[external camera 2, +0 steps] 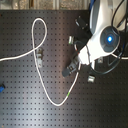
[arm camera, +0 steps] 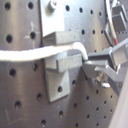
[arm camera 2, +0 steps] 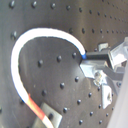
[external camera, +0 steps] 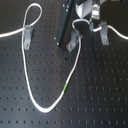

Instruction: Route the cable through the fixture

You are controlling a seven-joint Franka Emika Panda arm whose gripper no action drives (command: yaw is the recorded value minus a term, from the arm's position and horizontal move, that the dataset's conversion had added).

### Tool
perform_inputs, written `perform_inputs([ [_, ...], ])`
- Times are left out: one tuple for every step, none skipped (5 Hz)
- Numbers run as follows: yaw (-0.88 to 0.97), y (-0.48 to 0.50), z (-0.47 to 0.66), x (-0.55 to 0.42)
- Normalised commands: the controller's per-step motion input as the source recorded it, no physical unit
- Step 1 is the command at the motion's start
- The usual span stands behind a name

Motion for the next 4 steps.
perform_inputs([
  [0.81,-0.102,0.13,-0.148],
  [0.88,-0.059,0.17,-0.106],
  [0.91,-0.017,0.14,-0.039],
  [0.04,0.016,0.0,-0.005],
])
